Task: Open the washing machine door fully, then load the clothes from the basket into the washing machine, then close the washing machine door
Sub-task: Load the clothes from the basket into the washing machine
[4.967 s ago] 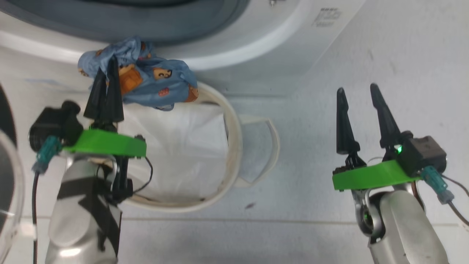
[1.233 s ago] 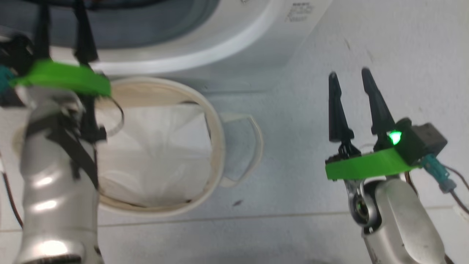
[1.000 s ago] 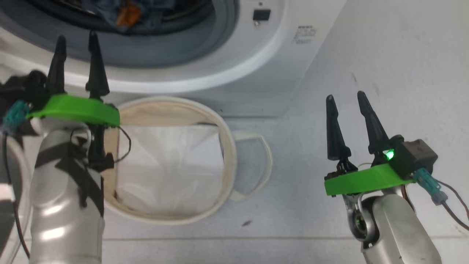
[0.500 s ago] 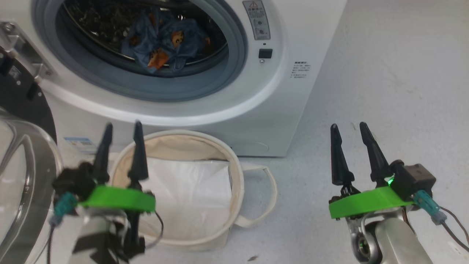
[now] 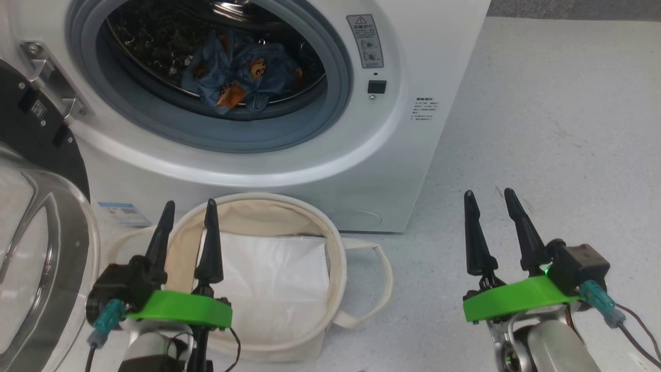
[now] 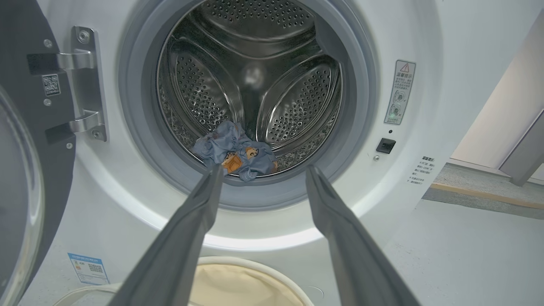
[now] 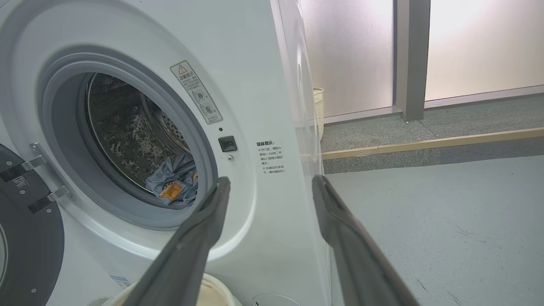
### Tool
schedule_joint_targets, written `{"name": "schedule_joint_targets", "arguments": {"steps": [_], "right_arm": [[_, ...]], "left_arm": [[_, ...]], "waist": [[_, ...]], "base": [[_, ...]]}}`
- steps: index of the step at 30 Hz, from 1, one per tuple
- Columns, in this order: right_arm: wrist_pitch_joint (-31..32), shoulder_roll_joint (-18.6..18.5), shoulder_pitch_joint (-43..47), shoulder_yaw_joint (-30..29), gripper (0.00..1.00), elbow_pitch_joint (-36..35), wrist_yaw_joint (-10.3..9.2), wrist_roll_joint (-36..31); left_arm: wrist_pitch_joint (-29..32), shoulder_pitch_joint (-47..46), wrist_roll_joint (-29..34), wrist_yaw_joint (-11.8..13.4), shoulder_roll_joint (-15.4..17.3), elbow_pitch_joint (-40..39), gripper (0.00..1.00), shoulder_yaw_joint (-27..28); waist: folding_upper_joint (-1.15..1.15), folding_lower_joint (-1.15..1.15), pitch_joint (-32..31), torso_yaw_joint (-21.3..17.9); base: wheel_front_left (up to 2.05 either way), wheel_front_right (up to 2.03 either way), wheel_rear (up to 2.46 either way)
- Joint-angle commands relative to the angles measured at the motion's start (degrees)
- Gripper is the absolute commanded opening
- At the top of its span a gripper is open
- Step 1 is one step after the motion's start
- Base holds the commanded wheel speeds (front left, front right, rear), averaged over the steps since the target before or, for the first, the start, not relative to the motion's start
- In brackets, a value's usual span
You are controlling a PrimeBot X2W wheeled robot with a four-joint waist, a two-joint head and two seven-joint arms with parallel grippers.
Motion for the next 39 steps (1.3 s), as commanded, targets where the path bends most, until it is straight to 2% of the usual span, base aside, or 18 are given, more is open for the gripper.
{"name": "schedule_joint_targets", "arguments": {"steps": [1, 5, 12, 24, 30, 36, 39], "right_arm": [[-0.7, 0.11, -0.49, 1.49, 1.0, -1.69, 0.01, 0.36], [-0.7, 0.11, -0.59, 1.48, 1.0, -1.57, 0.01, -0.29], [-0.7, 0.11, -0.53, 1.35, 1.0, -1.5, 0.01, -5.4], [-0.7, 0.11, -1.64, 1.64, 1.0, -2.35, 0.01, -4.4], [-0.7, 0.11, -3.7, 1.48, 1.0, -3.35, 0.01, -5.71], [-0.7, 0.11, -6.37, 1.59, 1.0, -4.6, 0.01, -6.55], [-0.7, 0.11, -7.66, 1.9, 1.0, -5.06, 0.01, -6.37]], "left_arm": [[-0.25, -0.42, 0.21, 0.51, 1.07, -2.19, 1.0, 1.35], [-0.25, -0.38, 0.07, 0.6, 1.07, -2.23, 1.0, 1.21], [-0.25, -0.42, 0.05, 0.8, 1.07, -2.09, 1.0, 1.06], [-0.25, -3.16, 0.96, 0.37, 1.13, 1.26, 1.0, 1.14], [-0.25, -11.51, 3.15, -1.75, 1.61, 7.51, 1.0, 0.22], [-0.25, -24.5, 3.02, -4.08, 2.34, 17.1, 1.0, -0.07], [-0.25, -31.44, 3.24, -4.29, 3.54, 22.09, 1.0, 0.23]], "waist": [[0.0, 0.01, 0.08, -0.03], [0.0, 0.01, 0.17, -0.1], [0.0, 0.01, 0.35, -0.23], [0.0, 0.01, 4.53, -1.24], [0.0, 0.01, 11.26, -1.64], [0.0, 0.01, 18.71, -2.66], [0.0, 0.01, 21.72, -3.58]], "base": [[0.0, 0.0, 0.0], [0.0, 0.0, 0.0], [0.0, 0.0, 0.0], [0.0, 0.0, 0.0], [0.0, 0.0, 0.0], [0.0, 0.0, 0.0], [0.0, 0.0, 0.0]]}}
